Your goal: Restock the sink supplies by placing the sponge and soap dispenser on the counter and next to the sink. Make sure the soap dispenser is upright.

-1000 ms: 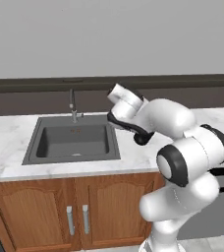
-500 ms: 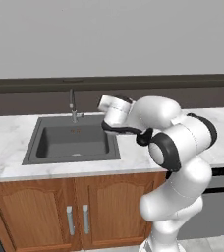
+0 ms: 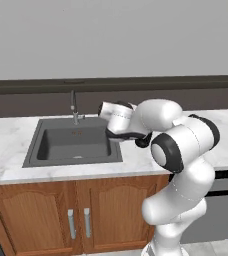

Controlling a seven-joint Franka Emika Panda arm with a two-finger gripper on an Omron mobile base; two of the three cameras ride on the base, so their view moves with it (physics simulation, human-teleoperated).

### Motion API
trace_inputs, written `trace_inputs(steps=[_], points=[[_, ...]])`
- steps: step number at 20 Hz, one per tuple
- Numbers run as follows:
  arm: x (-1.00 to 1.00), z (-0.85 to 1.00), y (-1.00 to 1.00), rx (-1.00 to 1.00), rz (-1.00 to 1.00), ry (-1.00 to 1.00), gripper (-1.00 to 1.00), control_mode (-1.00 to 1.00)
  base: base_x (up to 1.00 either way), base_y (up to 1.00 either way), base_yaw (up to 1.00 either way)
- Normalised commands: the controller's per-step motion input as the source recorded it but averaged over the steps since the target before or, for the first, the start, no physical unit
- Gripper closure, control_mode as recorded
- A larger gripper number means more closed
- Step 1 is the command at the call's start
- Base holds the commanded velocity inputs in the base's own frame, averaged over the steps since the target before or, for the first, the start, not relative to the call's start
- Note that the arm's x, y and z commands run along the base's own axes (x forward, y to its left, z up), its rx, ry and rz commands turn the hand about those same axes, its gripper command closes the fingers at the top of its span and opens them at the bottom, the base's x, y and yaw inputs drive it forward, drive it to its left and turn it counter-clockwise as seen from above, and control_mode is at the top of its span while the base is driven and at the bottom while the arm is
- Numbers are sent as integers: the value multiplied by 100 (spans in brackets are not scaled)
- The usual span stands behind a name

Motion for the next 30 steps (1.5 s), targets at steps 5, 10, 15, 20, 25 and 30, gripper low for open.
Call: trace_inputs(steps=[5,10,15,20,25,30], points=[[23,-29,0,0,12,-3,100,-100,0,0,0],[26,-22,0,0,12,2,100,-100,0,0,0],[32,-30,12,0,7,5,100,-100,0,0,0],[36,-39,18,0,5,3,100,-100,0,0,0],[32,-39,14,-1,4,0,100,-100,0,0,0],[10,-32,8,0,5,-1,100,-100,0,0,0]])
